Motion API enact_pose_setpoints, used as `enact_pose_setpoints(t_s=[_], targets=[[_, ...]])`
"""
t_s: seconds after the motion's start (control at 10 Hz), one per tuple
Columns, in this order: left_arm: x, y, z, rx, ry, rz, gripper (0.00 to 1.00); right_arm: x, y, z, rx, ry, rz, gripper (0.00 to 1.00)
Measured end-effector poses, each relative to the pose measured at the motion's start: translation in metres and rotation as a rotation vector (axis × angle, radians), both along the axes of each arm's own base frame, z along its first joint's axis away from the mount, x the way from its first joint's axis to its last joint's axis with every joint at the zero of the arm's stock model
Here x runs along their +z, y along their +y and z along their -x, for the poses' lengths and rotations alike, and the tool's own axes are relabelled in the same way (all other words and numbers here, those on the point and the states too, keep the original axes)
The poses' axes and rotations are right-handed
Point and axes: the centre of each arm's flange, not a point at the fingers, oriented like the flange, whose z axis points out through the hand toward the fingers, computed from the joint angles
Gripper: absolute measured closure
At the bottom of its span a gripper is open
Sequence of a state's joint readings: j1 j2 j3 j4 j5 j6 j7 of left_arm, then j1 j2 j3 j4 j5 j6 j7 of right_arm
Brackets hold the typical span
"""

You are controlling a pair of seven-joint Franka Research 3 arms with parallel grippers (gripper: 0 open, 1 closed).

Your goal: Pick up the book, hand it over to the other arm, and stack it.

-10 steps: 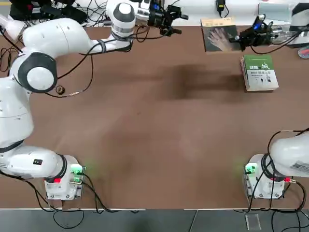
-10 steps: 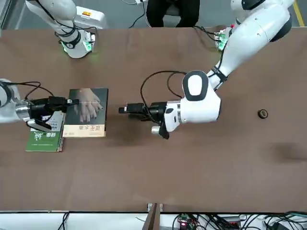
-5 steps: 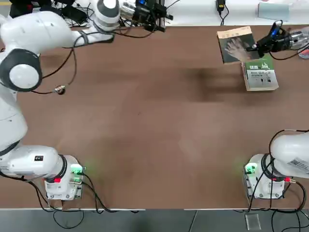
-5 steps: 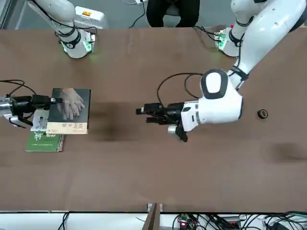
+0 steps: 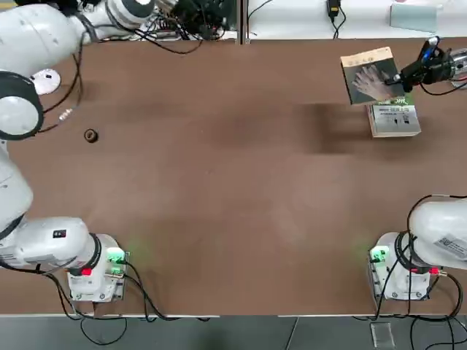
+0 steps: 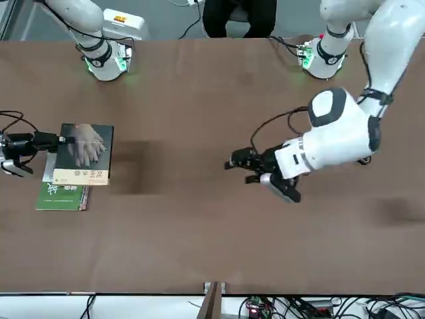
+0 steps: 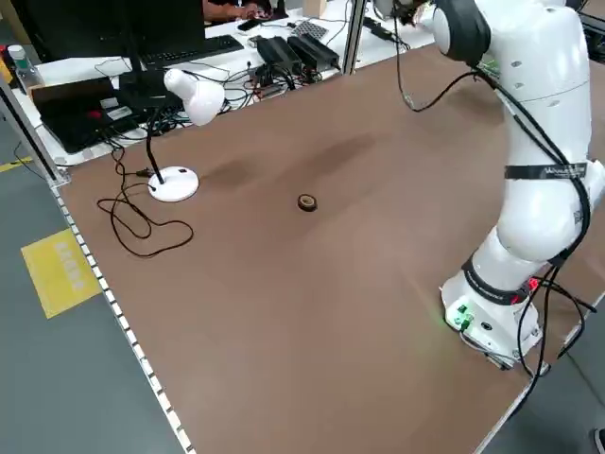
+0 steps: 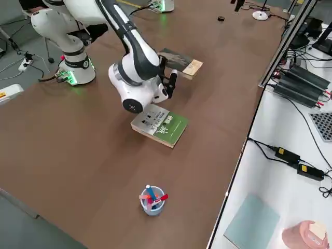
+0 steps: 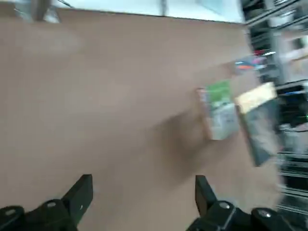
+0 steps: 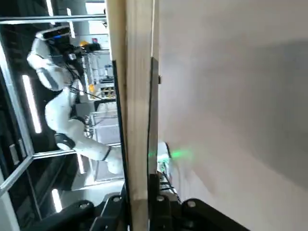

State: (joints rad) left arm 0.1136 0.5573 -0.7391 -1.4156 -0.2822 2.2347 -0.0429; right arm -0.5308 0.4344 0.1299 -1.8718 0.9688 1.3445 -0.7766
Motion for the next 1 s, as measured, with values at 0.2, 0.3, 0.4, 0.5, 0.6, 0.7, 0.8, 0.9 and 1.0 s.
enact_pose_setpoints(t_s=[0.2,0.3,0.4,0.5,0.6,0.7,0.8,0.9,1.0], targets=[[0.020,0.009,0.006,-0.005,-0.033,-0.082,0.05,-0.009,-0.026,-0.003,-0.021,0.003,0.004,0.85],[0.026,0.010,0.009,-0.013,-0.048,-0.111,0.05,-0.012,-0.038,-0.004,-0.028,0.003,-0.001,0.85],[0.028,0.010,0.012,-0.025,-0.063,-0.141,0.05,-0.016,-0.051,-0.006,-0.034,-0.001,-0.001,0.85],[0.029,0.010,0.013,-0.035,-0.081,-0.173,0.05,-0.017,-0.063,-0.008,-0.037,-0.011,0.007,0.85],[0.028,0.011,0.013,-0.044,-0.097,-0.202,0.05,-0.016,-0.075,-0.012,-0.036,-0.025,0.020,0.85],[0.026,0.012,0.013,-0.056,-0.108,-0.235,0.05,-0.013,-0.087,-0.016,-0.029,-0.041,0.039,0.85],[0.025,0.014,0.013,-0.069,-0.119,-0.271,0.05,-0.010,-0.097,-0.020,-0.020,-0.055,0.062,0.85],[0.024,0.016,0.014,-0.081,-0.128,-0.309,0.05,-0.009,-0.104,-0.023,-0.009,-0.063,0.082,0.85],[0.024,0.022,0.014,-0.088,-0.132,-0.349,0.04,-0.009,-0.109,-0.026,0.003,-0.067,0.101,0.85]])
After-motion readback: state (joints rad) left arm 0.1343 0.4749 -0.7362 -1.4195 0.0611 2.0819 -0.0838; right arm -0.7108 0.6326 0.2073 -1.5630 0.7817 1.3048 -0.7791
